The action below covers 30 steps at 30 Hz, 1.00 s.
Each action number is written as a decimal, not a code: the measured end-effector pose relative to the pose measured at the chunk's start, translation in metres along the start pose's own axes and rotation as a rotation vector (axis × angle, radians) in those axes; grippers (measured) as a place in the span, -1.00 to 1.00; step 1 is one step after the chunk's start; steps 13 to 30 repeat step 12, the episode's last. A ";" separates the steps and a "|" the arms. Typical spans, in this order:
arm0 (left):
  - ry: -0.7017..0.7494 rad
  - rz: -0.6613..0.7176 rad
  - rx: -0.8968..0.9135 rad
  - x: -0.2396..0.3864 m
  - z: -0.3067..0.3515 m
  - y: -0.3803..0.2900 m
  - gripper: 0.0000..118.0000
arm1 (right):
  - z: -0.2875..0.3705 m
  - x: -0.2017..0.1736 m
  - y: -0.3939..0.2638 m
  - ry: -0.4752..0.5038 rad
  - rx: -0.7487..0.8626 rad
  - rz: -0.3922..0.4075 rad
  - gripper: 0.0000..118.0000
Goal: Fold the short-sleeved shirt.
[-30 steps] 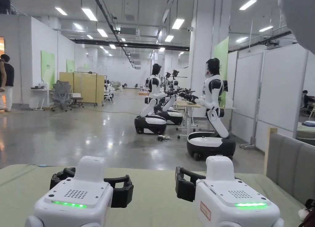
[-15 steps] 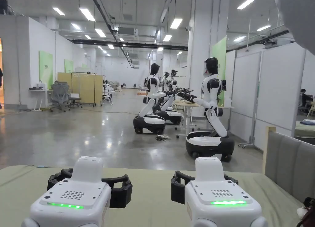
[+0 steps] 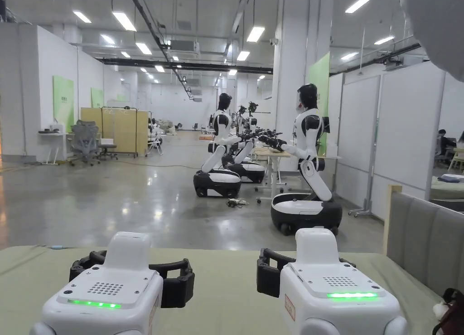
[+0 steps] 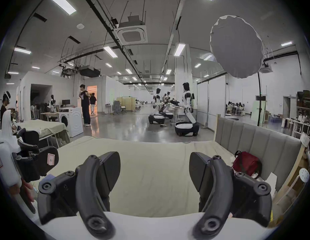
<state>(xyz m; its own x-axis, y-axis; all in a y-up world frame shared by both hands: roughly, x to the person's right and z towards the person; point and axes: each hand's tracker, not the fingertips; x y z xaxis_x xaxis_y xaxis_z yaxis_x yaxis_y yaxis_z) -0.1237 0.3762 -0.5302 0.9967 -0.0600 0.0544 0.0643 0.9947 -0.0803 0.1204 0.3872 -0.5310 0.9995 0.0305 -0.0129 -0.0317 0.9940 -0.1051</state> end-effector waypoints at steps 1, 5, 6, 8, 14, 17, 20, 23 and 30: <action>-0.001 0.001 0.002 0.000 0.000 0.000 1.00 | 0.001 -0.001 0.001 -0.002 0.004 -0.001 0.50; 0.005 0.008 0.000 -0.002 0.000 0.001 1.00 | 0.004 -0.001 0.001 -0.042 0.026 -0.001 0.50; 0.005 0.010 0.002 -0.002 0.001 0.001 1.00 | 0.005 -0.002 0.001 -0.041 0.027 0.008 0.50; 0.007 0.013 0.003 -0.004 -0.002 0.001 1.00 | 0.008 -0.003 0.000 -0.044 0.045 0.018 0.51; 0.008 0.025 0.006 -0.007 -0.004 -0.001 1.00 | 0.014 0.001 -0.002 -0.021 0.098 0.003 0.51; 0.008 0.025 0.006 -0.007 -0.004 -0.001 1.00 | 0.014 0.001 -0.002 -0.021 0.098 0.003 0.51; 0.008 0.025 0.006 -0.007 -0.004 -0.001 1.00 | 0.014 0.001 -0.002 -0.021 0.098 0.003 0.51; 0.008 0.025 0.006 -0.007 -0.004 -0.001 1.00 | 0.014 0.001 -0.002 -0.021 0.098 0.003 0.51; 0.008 0.025 0.006 -0.007 -0.004 -0.001 1.00 | 0.014 0.001 -0.002 -0.021 0.098 0.003 0.51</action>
